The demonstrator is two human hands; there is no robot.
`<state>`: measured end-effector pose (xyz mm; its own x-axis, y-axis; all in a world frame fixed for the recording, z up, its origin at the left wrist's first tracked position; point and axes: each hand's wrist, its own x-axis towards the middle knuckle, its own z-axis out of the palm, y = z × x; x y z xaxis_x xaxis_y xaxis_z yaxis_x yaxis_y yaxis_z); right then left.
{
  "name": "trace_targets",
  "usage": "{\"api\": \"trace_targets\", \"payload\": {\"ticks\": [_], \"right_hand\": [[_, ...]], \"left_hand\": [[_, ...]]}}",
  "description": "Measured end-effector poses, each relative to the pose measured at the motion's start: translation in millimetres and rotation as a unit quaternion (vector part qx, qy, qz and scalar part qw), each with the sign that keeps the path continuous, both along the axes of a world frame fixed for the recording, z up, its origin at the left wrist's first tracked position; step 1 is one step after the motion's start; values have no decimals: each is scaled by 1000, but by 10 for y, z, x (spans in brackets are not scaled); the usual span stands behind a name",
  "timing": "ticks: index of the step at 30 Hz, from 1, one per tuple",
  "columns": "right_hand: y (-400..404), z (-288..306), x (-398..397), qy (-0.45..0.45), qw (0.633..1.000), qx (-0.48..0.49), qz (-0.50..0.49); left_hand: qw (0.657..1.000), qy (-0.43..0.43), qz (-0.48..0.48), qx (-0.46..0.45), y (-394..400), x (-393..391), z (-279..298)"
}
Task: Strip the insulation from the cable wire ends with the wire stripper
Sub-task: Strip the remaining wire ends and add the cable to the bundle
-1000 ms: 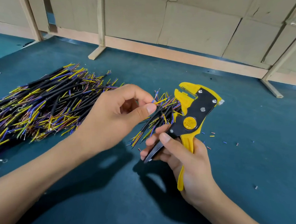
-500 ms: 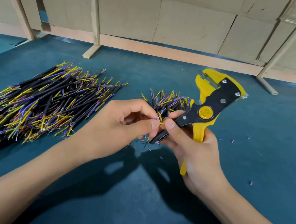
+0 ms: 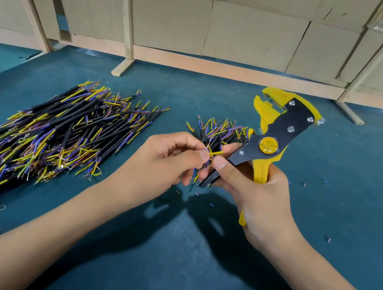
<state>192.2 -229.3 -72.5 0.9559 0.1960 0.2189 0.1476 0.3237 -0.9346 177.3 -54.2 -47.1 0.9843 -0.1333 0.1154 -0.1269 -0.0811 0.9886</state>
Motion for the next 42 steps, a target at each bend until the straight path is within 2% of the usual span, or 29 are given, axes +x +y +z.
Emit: {"api": "trace_targets", "payload": {"ticks": [6,10,18,25,29,34,38,42], "right_hand": [[14,38,-13,38,999,7,36],[-20,85,10,47,998,22,42],[-42,99,20,42,998,26,47],[-41,64,37,40,998,41,22],[-66,86,43,32,995,65,75],[-73,74,3,78,977,83,181],[-52,15,-38,111,960,62,248],[-47,-13,-54,126,944,48,300]], "left_hand": [[996,19,9,-92,-34,5,-31],[991,-4,-5,-132,-56,-15,-35],[978,5,13,-208,-100,-36,-9],[963,63,-14,-261,-11,10,11],[962,44,-11,-270,19,24,27],[958,-22,54,-281,61,36,108],[952,-81,112,-274,82,39,161],[954,-99,127,-255,128,41,180]]}}
